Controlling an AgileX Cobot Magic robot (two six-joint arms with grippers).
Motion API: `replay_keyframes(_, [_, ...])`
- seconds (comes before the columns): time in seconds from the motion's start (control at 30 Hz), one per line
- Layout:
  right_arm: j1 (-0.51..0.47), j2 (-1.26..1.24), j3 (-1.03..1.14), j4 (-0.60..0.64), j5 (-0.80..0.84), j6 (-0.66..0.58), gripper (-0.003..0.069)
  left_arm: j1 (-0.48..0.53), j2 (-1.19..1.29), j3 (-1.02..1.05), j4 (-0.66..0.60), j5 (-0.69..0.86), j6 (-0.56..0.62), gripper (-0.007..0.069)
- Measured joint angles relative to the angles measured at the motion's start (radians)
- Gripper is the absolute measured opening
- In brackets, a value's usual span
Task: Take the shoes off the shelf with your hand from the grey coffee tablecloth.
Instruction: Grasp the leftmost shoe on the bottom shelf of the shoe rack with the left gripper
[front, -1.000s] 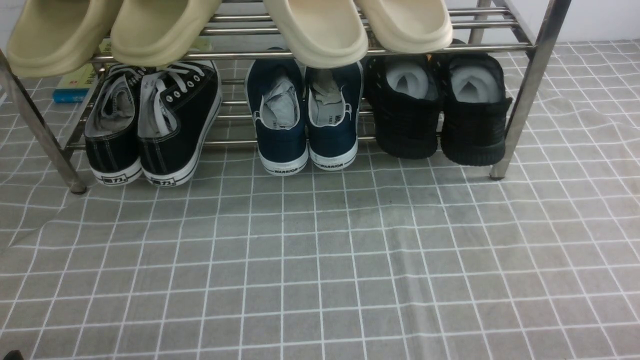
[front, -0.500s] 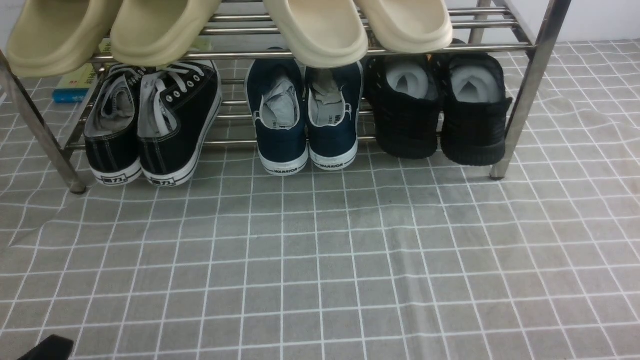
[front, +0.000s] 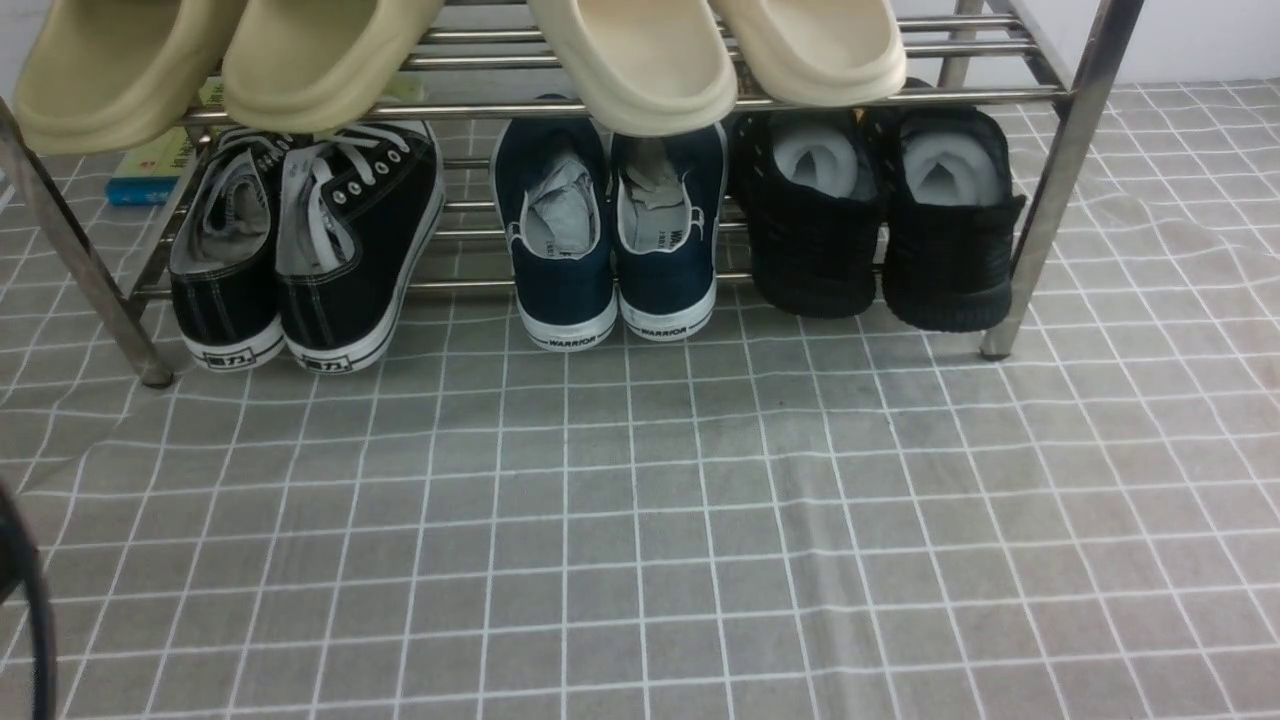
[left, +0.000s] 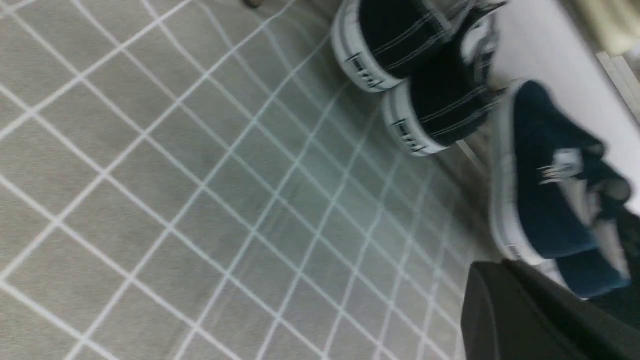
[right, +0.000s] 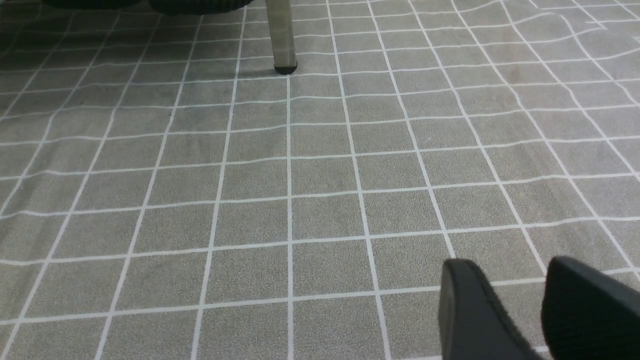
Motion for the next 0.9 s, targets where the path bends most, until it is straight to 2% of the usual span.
replay_keyframes(0.13, [0.000,0.000,0.000,0.000,0.000,0.000,0.0239,0.000,0.327,-0.158,0.063,-0.001,-0.005,0.0080])
replay_keyframes(0.17, [0.000,0.000,0.000,0.000,0.000,0.000,0.0239,0.000,0.340,-0.165,0.065,-0.003,-0.005,0.0091])
replay_keyframes(0.2, [0.000,0.000,0.000,0.000,0.000,0.000,0.0239,0.000,0.441,-0.235,0.073,-0.022,-0.005,0.0141])
replay_keyframes(0.23, [0.000,0.000,0.000,0.000,0.000,0.000,0.0239,0.000,0.465,-0.243,0.074,-0.027,-0.005,0.0155])
replay_keyframes(0.27, [0.000,0.000,0.000,0.000,0.000,0.000,0.0239,0.000,0.556,-0.302,0.077,-0.041,-0.005,0.0214])
replay_keyframes(0.3, [0.000,0.000,0.000,0.000,0.000,0.000,0.0239,0.000,0.556,-0.309,0.077,-0.044,-0.005,0.0222])
replay_keyframes(0.4, [0.000,0.000,0.000,0.000,0.000,0.000,0.0239,0.000,0.721,-0.414,0.077,-0.093,-0.017,0.0344])
replay_keyframes(0.47, [0.000,0.000,0.000,0.000,0.000,0.000,0.0239,0.000,0.773,-0.445,0.077,-0.115,-0.049,0.0384])
replay_keyframes(0.53, [0.000,0.000,0.000,0.000,0.000,0.000,0.0239,0.000,0.855,-0.477,0.077,-0.167,-0.138,0.0434])
replay_keyframes(0.6, [0.000,0.000,0.000,0.000,0.000,0.000,0.0239,0.000,0.880,-0.479,0.077,-0.190,-0.178,0.0443])
replay_keyframes(0.7, [0.000,0.000,0.000,0.000,0.000,0.000,0.0239,0.000,0.961,-0.479,0.077,-0.308,-0.310,0.0450])
replay_keyframes(0.9, [0.000,0.000,0.000,0.000,0.000,0.000,0.0239,0.000,1.052,-0.481,0.077,-0.458,-0.410,0.0449])
